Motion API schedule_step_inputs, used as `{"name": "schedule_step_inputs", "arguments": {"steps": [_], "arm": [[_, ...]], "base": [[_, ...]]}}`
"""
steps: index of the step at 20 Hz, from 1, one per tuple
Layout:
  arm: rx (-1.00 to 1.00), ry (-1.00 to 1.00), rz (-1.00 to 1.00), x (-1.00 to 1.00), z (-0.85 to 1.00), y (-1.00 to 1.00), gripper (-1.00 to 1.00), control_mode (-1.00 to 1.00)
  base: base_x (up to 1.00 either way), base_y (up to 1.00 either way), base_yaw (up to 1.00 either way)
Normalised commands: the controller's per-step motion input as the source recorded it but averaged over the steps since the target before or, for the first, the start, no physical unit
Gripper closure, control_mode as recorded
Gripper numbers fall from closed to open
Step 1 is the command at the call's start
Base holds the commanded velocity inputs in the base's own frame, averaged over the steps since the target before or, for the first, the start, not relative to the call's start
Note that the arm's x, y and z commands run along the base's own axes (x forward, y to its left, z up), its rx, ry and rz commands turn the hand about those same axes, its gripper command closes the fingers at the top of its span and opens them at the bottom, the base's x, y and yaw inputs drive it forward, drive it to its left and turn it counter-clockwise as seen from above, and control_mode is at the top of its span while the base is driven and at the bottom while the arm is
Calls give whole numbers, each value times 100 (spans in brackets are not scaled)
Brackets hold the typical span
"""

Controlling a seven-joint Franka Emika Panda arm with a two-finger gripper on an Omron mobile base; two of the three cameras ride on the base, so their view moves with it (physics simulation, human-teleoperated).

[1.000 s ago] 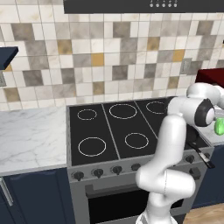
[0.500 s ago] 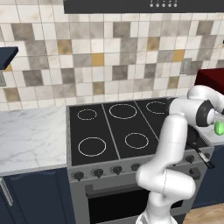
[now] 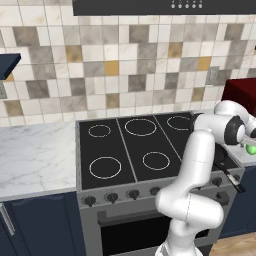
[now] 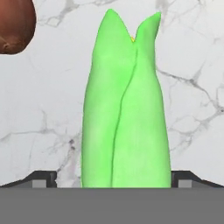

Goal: Put the corn and onion in the pan. Then turn on the front right burner and set the heat to medium.

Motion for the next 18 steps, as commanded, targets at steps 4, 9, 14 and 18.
{"name": "schedule_step_inputs", "arguments": {"steps": [4,9,14,18], "arm": [[0,0,0,0,0,0,100,-100],[0,0,0,0,0,0,100,-100],[0,-4,7,-25,28,47,100,-100],[0,0,12,-35,86,61,100,-100]], "base": [[0,0,0],[0,0,0],[0,0,0],[0,0,0]]}}
